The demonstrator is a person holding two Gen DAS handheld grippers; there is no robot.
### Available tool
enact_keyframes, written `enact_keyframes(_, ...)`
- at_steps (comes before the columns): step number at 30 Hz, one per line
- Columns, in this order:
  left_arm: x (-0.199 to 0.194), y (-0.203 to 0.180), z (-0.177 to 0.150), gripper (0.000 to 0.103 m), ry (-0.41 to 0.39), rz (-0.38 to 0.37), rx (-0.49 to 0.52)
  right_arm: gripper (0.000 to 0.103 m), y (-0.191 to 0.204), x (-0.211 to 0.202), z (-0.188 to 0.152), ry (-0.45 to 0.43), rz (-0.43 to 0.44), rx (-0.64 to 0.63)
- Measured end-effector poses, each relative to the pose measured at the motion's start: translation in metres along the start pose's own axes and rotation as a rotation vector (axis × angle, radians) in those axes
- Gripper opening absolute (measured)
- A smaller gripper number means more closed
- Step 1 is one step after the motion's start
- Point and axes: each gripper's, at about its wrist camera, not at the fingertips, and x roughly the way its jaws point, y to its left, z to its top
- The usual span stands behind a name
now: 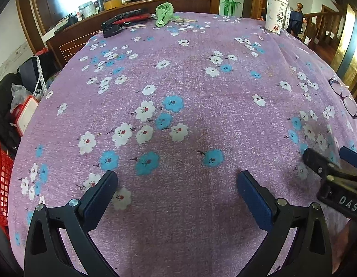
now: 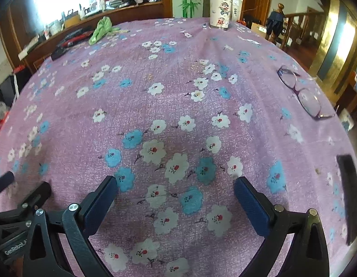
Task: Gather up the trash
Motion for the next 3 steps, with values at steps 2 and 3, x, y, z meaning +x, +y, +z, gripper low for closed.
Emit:
enact_keyframes(2, 0.0018, 0.0026, 0.0019, 0.103, 0.005, -0.015, -0.012, 0.103, 0.0001, 0.0000, -0.0002, 0.002, 0.000, 0.002)
enact_keyframes(3, 0.0035, 0.0044, 0.0033, 0.103, 0.011, -0.030, -0.027, 0.103, 0.0001, 0.0000, -0.0002, 0.002, 0.000, 0.002)
